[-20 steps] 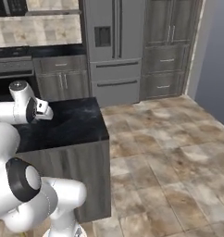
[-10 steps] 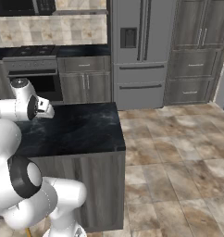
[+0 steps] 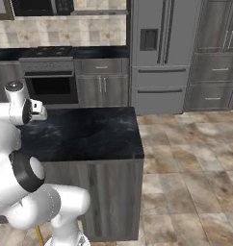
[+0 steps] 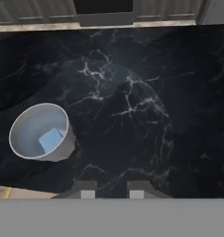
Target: There are four ice cubes in the ice bowl. Place two ice cubes in each glass of water.
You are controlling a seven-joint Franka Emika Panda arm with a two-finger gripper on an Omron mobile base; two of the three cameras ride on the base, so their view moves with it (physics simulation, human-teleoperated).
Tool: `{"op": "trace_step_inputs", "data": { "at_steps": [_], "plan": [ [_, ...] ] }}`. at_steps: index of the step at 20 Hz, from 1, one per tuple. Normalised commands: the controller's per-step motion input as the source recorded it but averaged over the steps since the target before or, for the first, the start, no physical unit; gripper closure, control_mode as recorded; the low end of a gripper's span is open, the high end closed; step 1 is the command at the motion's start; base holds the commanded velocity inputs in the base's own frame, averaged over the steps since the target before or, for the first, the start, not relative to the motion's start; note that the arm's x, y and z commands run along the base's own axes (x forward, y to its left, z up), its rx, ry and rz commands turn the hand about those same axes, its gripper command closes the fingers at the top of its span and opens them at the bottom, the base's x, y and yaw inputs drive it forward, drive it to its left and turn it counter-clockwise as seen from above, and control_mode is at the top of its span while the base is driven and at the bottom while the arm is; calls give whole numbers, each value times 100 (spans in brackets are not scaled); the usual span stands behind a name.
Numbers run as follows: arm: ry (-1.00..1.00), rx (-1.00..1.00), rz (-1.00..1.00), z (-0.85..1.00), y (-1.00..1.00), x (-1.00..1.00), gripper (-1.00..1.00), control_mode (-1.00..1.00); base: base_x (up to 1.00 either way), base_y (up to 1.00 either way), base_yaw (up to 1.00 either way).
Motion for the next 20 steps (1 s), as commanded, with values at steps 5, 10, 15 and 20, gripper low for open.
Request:
{"op": "trace_step_inputs", "data": {
  "at_steps": [5, 10, 15, 20],
  "plan": [
    [0, 0, 21, 0, 87, 40, 100, -100, 0, 0, 0],
    [0, -12, 12, 0, 76, -3, 100, -100, 0, 0, 0],
    [1, -19, 1, -2, 44, -10, 100, -100, 0, 0, 0],
    [2, -3, 1, -9, 29, 0, 100, -100, 0, 0, 0]
  ]
}}
